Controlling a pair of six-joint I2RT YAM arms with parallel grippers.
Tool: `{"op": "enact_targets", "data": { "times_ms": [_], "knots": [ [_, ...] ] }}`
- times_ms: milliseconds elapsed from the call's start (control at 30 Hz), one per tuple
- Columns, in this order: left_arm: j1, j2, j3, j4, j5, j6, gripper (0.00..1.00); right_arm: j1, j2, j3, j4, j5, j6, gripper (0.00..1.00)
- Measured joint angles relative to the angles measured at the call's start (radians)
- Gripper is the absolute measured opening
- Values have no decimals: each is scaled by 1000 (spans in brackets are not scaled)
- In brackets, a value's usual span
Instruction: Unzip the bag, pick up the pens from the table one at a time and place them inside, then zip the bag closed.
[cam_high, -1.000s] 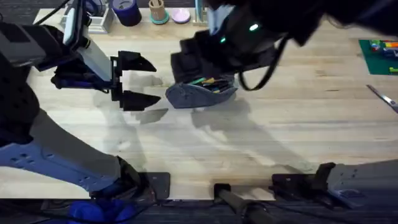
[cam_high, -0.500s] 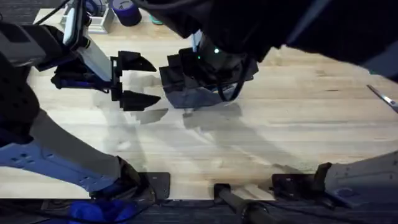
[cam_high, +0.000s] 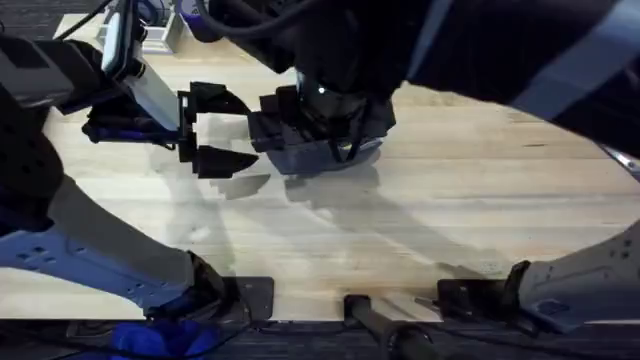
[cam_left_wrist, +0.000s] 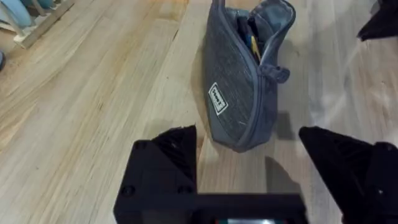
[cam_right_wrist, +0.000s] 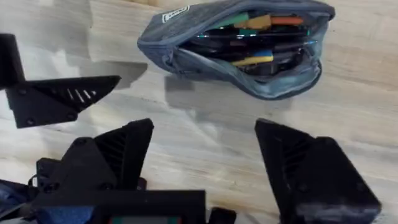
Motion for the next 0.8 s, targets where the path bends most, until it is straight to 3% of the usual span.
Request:
{"op": "enact_targets", "data": {
  "times_ms": [800],
  "knots": [
    [0,0,0,0,0,0,993,4,105,0,79,-54,3,995]
  ]
}}
